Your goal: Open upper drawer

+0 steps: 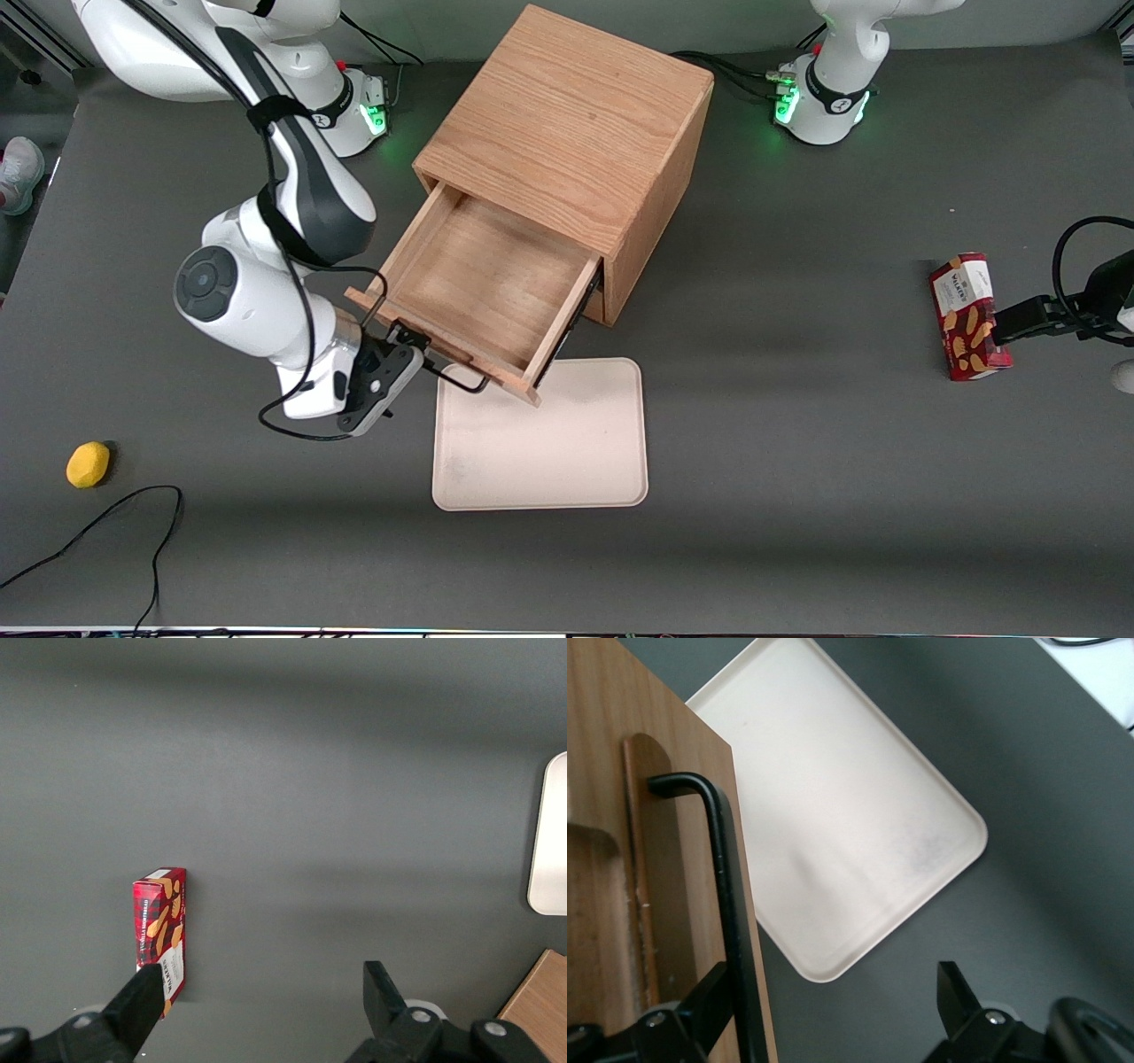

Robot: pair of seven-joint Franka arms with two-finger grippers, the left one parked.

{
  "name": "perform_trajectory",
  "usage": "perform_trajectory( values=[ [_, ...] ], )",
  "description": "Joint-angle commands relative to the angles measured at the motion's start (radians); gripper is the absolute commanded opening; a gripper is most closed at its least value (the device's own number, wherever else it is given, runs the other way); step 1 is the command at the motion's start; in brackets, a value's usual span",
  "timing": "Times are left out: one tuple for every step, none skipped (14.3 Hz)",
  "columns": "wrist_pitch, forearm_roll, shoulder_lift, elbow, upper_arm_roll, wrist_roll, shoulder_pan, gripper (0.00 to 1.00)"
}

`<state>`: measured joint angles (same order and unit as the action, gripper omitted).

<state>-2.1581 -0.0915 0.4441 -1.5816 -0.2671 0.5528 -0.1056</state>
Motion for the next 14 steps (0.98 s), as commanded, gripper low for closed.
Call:
perform_trajectory(
  values=[
    [0.003,0.007,0.031,0.057,0.008,0.021,0.009,1.00],
    [0.003,0.007,0.031,0.061,0.008,0.021,0.010,1.00],
    [0.001,0.007,0.031,0.063,0.008,0.021,0.015,1.00],
    [-0.002,0.007,0.034,0.069,0.008,0.021,0.017,1.00],
    [-0.014,0.007,0.041,0.072,0.008,0.021,0.017,1.00],
    [-0.023,0.007,0.044,0.074,0.008,0.021,0.020,1.00],
    [-0.025,0.007,0.044,0.074,0.008,0.021,0.021,1.00],
    [-0.025,0.007,0.036,0.074,0.009,0.013,0.026,1.00],
    [-0.025,0.007,0.016,0.075,0.009,0.007,0.041,1.00],
    [-0.025,0.007,-0.017,0.074,0.009,0.006,0.059,1.00],
    [-0.023,0.004,-0.050,0.074,0.025,0.009,0.073,1.00],
    [-0.017,0.004,-0.091,0.071,0.048,0.012,0.076,1.00],
    [-0.008,-0.004,-0.131,0.066,0.067,0.009,0.078,1.00],
    [0.039,-0.035,-0.174,0.064,0.090,-0.003,0.078,1.00]
  ],
)
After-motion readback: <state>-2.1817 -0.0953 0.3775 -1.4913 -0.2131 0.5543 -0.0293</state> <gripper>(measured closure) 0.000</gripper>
